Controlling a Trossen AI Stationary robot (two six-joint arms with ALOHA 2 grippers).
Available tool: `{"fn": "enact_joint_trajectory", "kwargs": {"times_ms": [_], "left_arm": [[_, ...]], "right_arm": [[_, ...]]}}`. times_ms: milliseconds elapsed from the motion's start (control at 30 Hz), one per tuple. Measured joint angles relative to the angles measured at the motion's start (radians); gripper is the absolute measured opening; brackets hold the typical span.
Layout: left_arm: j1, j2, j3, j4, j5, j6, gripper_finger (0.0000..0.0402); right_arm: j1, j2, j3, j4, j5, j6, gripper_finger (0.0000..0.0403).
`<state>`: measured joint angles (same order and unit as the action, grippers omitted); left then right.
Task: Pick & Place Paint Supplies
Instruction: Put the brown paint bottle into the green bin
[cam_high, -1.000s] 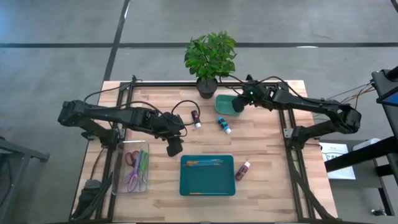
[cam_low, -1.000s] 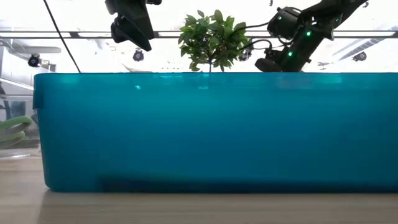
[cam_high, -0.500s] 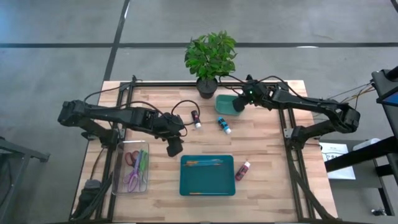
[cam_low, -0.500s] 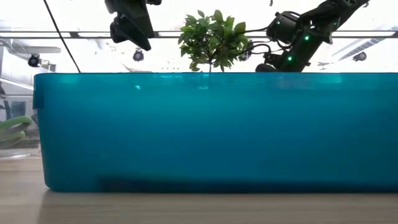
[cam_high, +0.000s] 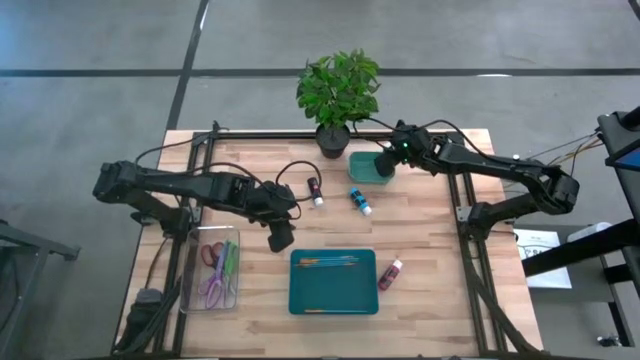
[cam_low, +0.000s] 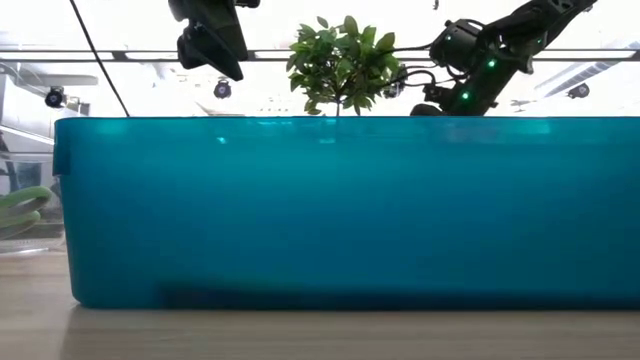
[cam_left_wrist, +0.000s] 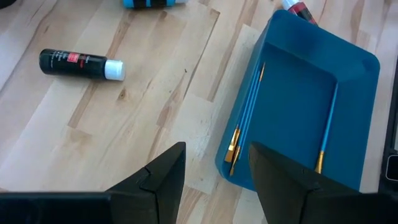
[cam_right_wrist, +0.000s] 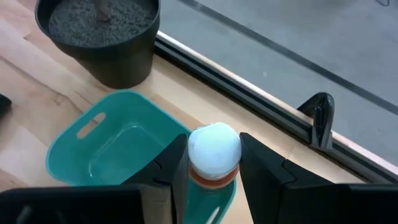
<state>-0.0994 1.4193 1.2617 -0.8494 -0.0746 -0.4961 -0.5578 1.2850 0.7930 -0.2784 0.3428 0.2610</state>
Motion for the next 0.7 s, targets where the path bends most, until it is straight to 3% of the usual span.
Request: {"fn": "enact_joint_trajectory", "kwargs": {"times_ms": [700], "left_arm": [[0.000,0.000,0.000,0.000,0.008,-0.004,0.0183]], "right_arm": [[-0.006,0.005,-0.003,0.014,-0.029,0.025,0.0107]]}}
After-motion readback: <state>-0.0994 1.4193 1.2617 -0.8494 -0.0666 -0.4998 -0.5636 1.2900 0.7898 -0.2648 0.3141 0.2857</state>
